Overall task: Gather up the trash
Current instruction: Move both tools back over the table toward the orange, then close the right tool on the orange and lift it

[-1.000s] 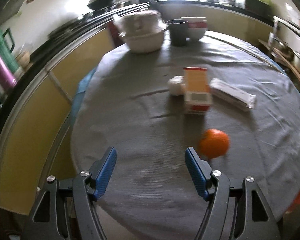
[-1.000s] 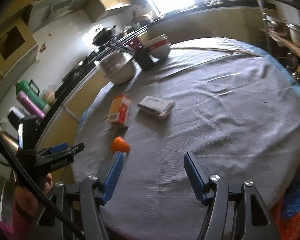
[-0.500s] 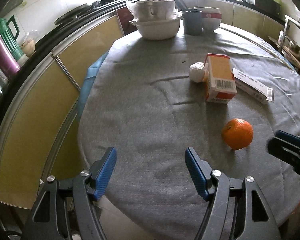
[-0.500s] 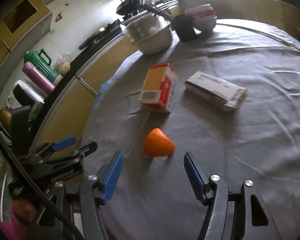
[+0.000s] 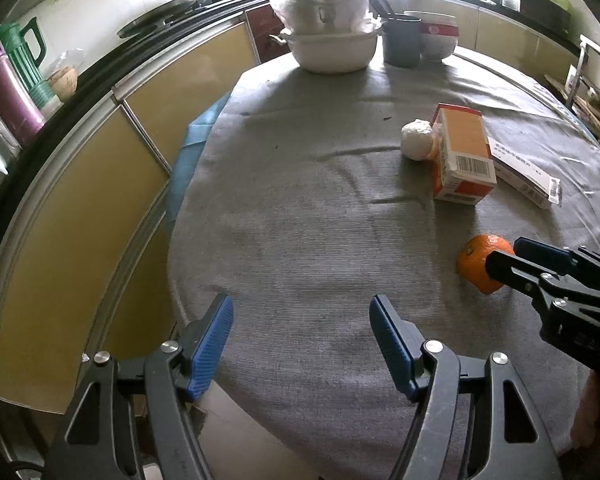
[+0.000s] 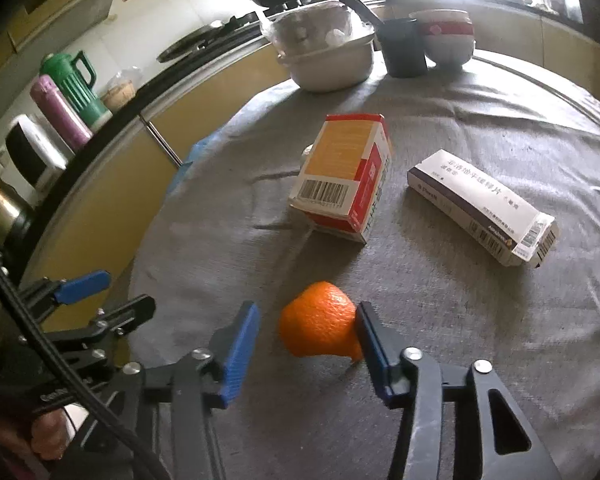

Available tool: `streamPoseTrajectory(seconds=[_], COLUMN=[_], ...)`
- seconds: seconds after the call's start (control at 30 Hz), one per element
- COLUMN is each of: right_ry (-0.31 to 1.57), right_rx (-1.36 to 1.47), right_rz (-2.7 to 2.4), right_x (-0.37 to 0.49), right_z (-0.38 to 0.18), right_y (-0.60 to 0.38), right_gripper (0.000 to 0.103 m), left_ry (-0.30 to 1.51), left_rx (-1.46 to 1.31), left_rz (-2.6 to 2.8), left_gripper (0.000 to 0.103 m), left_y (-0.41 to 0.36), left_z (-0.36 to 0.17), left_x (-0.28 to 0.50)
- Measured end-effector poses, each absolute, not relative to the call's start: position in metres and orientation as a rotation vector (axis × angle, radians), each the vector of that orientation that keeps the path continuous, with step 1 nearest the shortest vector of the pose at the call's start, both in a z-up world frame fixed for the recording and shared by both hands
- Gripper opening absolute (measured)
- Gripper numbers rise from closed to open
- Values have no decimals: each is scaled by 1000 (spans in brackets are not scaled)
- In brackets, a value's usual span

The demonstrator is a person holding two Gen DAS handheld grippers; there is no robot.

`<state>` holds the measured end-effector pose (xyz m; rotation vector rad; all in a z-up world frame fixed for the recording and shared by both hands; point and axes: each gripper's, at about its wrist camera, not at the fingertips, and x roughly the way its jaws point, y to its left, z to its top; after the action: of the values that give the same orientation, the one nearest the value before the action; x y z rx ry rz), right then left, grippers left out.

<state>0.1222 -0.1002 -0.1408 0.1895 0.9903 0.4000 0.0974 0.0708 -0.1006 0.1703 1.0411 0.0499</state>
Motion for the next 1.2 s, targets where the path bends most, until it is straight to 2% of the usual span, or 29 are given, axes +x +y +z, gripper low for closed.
streamPoseTrajectory(seconds=[0.1, 0.37, 0.87, 1.1, 1.17, 1.2], right_ry=[991, 987, 966, 1043, 1056, 1049], right_rx=[192, 214, 261, 293, 304, 303], right_rz=[388, 375, 363, 385, 387, 388], right_x=[124, 121, 99, 120, 125, 126], right_z=[-143, -143, -131, -140, -145, -146], right_y=[-104, -117, -142, -125, -122, -120], right_gripper=[40, 34, 33, 39, 58, 60], left_ry=[1041, 1047, 1045, 1046, 1047, 1047], left_rx=[173, 179, 190, 184, 181, 178], left_rz=[45, 40, 31, 40, 44, 46], left_gripper=[71, 71, 71, 71, 71, 71], left_y=[70, 66, 59, 66, 68, 70], left_z=[-101, -101, -102, -100, -100, -100], left_x=[98, 97, 94, 93, 93, 93])
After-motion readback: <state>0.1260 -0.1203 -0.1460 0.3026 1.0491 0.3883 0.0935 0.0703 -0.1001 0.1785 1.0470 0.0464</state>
